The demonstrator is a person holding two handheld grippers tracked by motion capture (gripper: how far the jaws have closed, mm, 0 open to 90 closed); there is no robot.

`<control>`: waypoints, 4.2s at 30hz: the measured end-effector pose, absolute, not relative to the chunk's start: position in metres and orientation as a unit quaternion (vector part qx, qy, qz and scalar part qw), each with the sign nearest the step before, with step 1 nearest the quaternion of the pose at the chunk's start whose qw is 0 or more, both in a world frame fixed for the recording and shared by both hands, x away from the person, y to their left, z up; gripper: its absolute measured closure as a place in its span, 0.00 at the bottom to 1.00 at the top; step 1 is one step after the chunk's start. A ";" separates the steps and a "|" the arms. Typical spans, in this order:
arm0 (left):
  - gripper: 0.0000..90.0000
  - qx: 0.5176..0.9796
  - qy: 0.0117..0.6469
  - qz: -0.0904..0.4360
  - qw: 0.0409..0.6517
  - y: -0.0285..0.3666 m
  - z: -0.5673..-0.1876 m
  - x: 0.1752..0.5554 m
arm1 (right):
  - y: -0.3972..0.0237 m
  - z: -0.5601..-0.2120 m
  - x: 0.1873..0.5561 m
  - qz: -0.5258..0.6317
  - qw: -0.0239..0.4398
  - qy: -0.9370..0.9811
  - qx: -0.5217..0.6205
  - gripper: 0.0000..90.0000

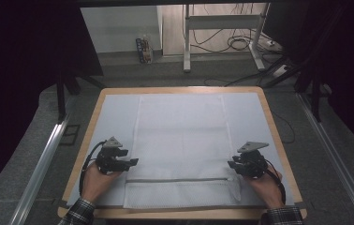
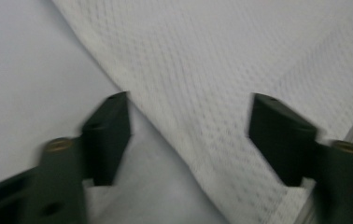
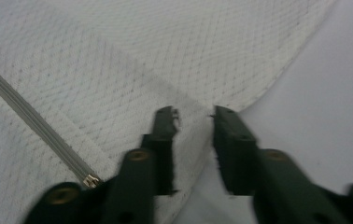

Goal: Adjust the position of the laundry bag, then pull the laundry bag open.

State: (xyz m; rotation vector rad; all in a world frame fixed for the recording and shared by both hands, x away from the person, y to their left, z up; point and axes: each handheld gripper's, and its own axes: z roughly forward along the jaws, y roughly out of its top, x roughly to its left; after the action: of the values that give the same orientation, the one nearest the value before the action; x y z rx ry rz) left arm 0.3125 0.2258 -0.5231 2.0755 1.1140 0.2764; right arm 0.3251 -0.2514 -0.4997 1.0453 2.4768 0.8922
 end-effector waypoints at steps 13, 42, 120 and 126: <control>0.03 0.821 0.420 0.121 0.368 0.219 -0.523 0.311 | -0.252 -0.500 0.324 0.332 0.174 0.861 0.345 0.23; 0.06 0.832 0.385 0.128 0.378 0.193 -0.518 0.303 | -0.275 -0.491 0.299 0.341 0.138 0.848 0.382 0.39; 0.99 0.884 0.189 0.003 0.428 0.034 -0.523 0.254 | -0.277 -0.480 0.238 0.346 0.003 0.833 0.431 0.21; 0.99 0.888 0.178 0.000 0.423 0.031 -0.525 0.252 | -0.271 -0.489 0.242 0.350 -0.034 0.833 0.426 0.19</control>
State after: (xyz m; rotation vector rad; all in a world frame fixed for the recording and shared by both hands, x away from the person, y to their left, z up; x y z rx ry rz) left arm 0.2516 0.0313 -0.5250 2.2238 0.4466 0.0006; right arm 0.2424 -0.2709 -0.4891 1.3687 2.6758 1.1237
